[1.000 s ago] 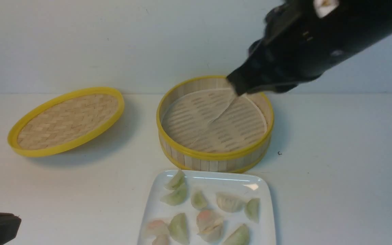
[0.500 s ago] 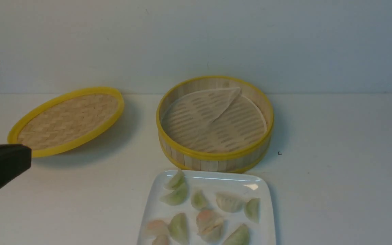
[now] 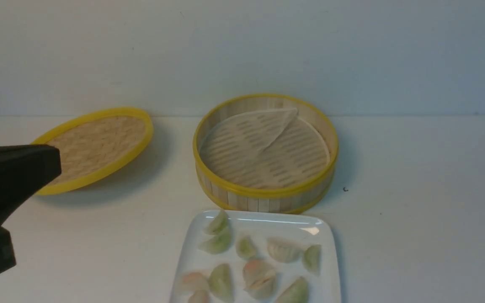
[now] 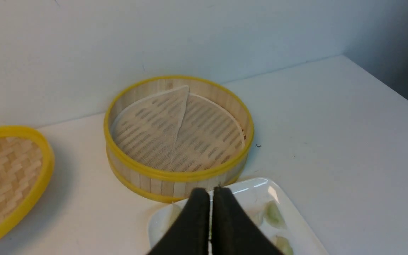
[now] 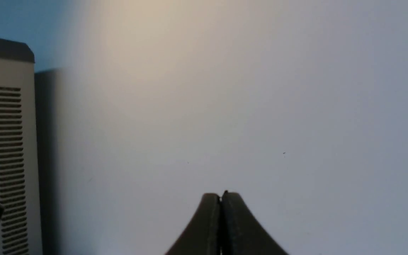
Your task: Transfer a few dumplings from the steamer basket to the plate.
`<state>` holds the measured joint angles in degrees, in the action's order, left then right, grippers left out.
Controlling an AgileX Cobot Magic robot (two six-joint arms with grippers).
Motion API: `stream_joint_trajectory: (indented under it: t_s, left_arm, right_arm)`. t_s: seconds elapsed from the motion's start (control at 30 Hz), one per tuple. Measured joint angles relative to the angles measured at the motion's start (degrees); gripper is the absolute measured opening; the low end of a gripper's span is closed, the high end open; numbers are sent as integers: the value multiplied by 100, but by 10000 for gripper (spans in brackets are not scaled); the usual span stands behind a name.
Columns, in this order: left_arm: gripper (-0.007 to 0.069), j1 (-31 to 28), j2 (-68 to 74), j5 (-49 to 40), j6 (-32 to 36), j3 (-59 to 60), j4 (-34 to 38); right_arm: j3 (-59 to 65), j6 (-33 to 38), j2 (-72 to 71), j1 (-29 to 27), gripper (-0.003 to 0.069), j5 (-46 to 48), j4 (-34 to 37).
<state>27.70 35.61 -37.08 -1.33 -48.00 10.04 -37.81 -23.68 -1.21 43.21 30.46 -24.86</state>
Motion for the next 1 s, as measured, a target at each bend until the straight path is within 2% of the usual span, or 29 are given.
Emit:
stream_joint_trajectory:
  t_s: [0.13, 1.0]
  left_arm:
    - [-6, 0, 87, 13, 0, 5, 168]
    - [-6, 0, 163, 18, 0, 5, 260]
  right_arm:
    - [48, -345, 0, 0, -15, -99, -131]
    - [56, -386, 0, 0, -15, -161, -192]
